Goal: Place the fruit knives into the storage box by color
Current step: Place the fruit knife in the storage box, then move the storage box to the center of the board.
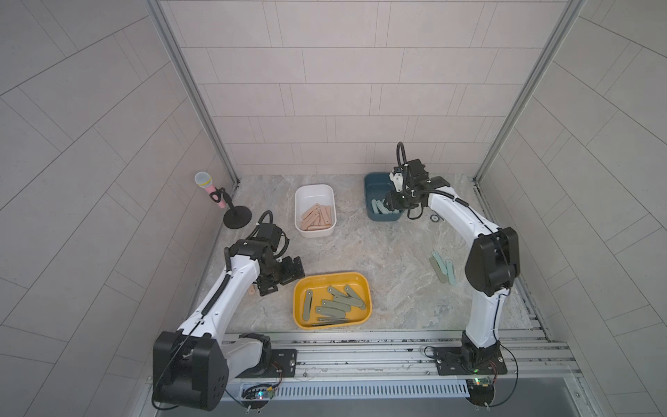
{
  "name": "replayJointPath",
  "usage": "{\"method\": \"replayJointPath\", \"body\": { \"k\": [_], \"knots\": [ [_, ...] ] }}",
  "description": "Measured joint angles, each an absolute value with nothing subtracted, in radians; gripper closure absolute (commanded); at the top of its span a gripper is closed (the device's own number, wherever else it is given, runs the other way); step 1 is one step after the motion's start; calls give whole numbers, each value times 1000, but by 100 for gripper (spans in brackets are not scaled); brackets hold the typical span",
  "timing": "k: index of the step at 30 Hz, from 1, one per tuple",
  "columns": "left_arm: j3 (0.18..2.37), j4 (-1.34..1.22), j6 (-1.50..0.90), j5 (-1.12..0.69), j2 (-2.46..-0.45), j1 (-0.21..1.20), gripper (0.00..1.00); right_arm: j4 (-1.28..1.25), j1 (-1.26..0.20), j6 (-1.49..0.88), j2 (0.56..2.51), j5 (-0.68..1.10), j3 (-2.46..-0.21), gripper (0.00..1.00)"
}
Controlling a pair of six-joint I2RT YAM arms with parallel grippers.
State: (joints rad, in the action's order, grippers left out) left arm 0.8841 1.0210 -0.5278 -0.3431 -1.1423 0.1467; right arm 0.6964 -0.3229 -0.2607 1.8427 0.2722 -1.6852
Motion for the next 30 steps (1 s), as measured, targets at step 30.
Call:
{"method": "replayJointPath", "body": {
  "k": [30],
  "knots": [
    [717,827,-739,-425,-1098,402,0,535,-846,-617,1541,116,-968,59]
  ]
}}
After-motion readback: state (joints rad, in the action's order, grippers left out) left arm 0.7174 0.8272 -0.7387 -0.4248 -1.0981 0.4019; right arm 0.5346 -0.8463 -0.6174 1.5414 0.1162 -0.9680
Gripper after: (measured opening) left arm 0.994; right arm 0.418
